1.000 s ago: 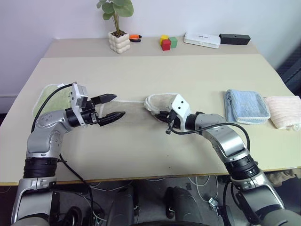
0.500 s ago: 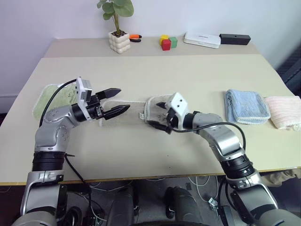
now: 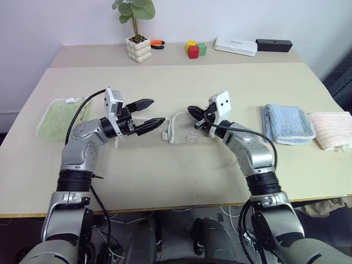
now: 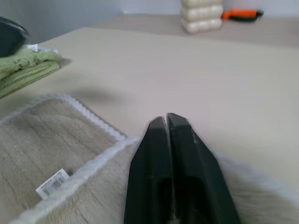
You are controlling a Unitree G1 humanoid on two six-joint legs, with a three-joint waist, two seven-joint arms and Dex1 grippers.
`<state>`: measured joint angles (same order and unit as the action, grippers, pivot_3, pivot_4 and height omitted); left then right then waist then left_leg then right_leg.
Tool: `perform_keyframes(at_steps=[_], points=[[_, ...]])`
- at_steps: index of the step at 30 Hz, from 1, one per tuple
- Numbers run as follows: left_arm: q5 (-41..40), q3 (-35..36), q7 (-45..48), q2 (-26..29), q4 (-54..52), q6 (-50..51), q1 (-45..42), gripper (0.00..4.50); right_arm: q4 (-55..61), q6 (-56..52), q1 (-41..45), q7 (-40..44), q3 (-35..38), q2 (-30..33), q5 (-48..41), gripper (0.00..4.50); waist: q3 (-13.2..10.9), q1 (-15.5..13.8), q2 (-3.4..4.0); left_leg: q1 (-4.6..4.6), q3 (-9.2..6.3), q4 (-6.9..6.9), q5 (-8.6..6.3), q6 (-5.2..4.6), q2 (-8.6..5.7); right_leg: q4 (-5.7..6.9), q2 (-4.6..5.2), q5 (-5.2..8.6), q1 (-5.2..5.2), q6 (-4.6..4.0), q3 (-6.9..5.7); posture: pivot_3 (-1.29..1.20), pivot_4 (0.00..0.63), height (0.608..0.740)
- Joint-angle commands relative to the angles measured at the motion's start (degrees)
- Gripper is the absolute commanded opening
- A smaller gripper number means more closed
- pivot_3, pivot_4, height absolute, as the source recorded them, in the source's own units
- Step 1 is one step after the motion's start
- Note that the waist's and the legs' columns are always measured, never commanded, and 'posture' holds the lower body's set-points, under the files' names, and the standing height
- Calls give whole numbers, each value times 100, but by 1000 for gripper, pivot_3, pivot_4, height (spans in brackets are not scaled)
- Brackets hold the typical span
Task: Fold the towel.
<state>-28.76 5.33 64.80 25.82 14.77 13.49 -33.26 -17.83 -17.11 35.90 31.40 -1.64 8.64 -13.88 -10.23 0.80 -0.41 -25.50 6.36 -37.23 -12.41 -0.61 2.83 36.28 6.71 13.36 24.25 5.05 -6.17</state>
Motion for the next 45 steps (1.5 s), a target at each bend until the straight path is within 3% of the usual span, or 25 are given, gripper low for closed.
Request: perform_keyframes(at_steps=[1, 6, 12, 15, 21, 23, 29, 38, 45], points=[[-98, 103, 21, 160, -382, 87, 150, 4500, -703, 656, 132, -122, -104, 37, 398, 48, 0, 0, 0, 1, 0, 0, 0, 0, 0, 0, 0, 0, 0, 0, 0, 0, 150, 740], [-317, 244, -52, 359, -879, 458, 571, 4500, -1522, 1143, -15, -201, -328, 118, 862, 48, 2, 21, -1, 2, -1, 2, 0, 1, 1, 0, 0, 0, 0, 0, 0, 0, 150, 740], [-854, 476, -668, 387, -1913, 1351, 1422, 4500, -1618, 1335, -52, -92, -458, 35, 990, 48, 6, 20, -1, 15, -15, 1, 0, 1, 5, 0, 1, 0, -16, 0, 0, 0, 150, 740], [-1177, 648, -1154, 314, -2370, 1837, 1818, 4500, -1578, 1376, 6, -20, -448, 23, 964, 813, 6, 26, -1, 15, -25, 1, -1, 1, 6, 0, 2, 0, -17, 0, 1, 0, 150, 740], [-2574, 1199, -2426, -20, -3199, 3192, 2477, 4500, -961, 1204, 119, 118, -302, 129, 770, 3755, 5, 25, -1, 15, -31, 1, 0, 1, 7, 1, 4, 0, -17, -1, 1, 0, 150, 740], [-2967, 1263, -2889, -107, -3429, 3616, 2751, 4500, -570, 902, 140, 261, -244, 189, 604, 4431, 3, 18, 3, 14, -31, 1, 0, 1, 8, 2, 6, 0, -15, -1, 3, 0, 150, 740], [-3286, 1345, -3583, -341, -3677, 3746, 3148, 4500, 244, 196, 175, 416, -107, 402, 324, 4431, 3, -25, 4, 12, -33, 0, -1, 2, 4, 2, 5, 1, -13, -2, -1, 0, 150, 740], [-4159, 1660, -5355, -938, -4175, 3721, 3880, 4500, 1798, -339, -229, 2238, 112, 1969, -583, 4431, 2, -23, 4, 9, -32, 5, -5, -3, 4, -9, 6, 1, -10, -2, -1, 0, 150, 740], [-4288, 1948, -6540, -1364, -3758, 3190, 3612, 4500, 2094, -619, -483, 2555, 220, 2578, -807, 4431, 2, -33, 2, 9, -35, -3, -6, -3, 3, -11, 7, 10, -13, -18, -1, 0, 150, 740]])
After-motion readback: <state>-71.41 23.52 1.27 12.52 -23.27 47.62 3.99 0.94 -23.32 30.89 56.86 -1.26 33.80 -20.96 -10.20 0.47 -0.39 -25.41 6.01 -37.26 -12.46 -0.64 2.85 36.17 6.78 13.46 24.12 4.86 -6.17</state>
